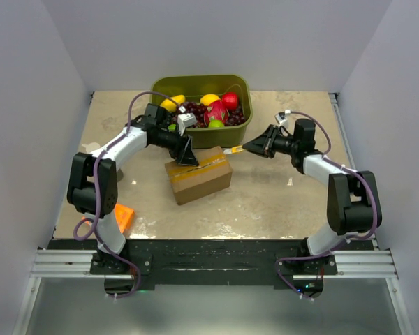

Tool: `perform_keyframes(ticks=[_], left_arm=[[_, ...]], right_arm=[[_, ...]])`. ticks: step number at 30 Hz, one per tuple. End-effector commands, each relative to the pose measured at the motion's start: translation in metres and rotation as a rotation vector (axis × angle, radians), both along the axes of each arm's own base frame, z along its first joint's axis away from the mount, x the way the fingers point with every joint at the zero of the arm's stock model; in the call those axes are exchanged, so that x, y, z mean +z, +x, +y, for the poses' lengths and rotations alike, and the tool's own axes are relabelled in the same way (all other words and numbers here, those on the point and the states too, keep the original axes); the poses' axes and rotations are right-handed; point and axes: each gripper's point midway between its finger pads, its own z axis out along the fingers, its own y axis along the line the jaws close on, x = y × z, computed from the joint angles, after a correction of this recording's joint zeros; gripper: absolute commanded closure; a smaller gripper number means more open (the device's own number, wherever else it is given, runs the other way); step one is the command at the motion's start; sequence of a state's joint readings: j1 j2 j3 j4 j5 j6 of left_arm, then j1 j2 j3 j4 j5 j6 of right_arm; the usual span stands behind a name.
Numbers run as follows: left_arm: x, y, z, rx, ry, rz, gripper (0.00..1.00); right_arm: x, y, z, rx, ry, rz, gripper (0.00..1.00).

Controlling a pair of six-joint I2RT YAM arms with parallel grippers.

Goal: Unpack the express box

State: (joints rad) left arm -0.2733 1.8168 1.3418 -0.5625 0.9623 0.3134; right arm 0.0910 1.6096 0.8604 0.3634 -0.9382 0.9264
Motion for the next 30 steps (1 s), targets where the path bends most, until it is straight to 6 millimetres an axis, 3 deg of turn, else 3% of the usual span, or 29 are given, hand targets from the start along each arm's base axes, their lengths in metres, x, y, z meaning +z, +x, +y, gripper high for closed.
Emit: perform_keyframes(ticks=[1,9,14,19,30], left_arm=[[-0.015,0.009,0.005,0.034,0.062,-0.011,0.32],[-0.018,0.020,0.008,0.076,0.092,-0.018,0.37],[-0.018,0.025,0.009,0.093,0.102,-0.024,0.39],[-0.020,0.031,0.011,0.114,0.124,-0.036,0.42],[-0.023,0.040,0.014,0.157,0.148,-0.049,0.62]], right_arm=[[0.005,-0.006,0.002,0.059,-0.011,0.018,1.00],[-0.010,-0.030,-0.002,0.157,-0.050,0.113,1.00],[-0.008,-0.038,-0.002,0.198,-0.053,0.110,1.00],[-0.012,-0.060,-0.005,0.270,-0.076,0.147,1.00],[-0.023,-0.084,-0.014,0.256,-0.113,0.268,1.00]])
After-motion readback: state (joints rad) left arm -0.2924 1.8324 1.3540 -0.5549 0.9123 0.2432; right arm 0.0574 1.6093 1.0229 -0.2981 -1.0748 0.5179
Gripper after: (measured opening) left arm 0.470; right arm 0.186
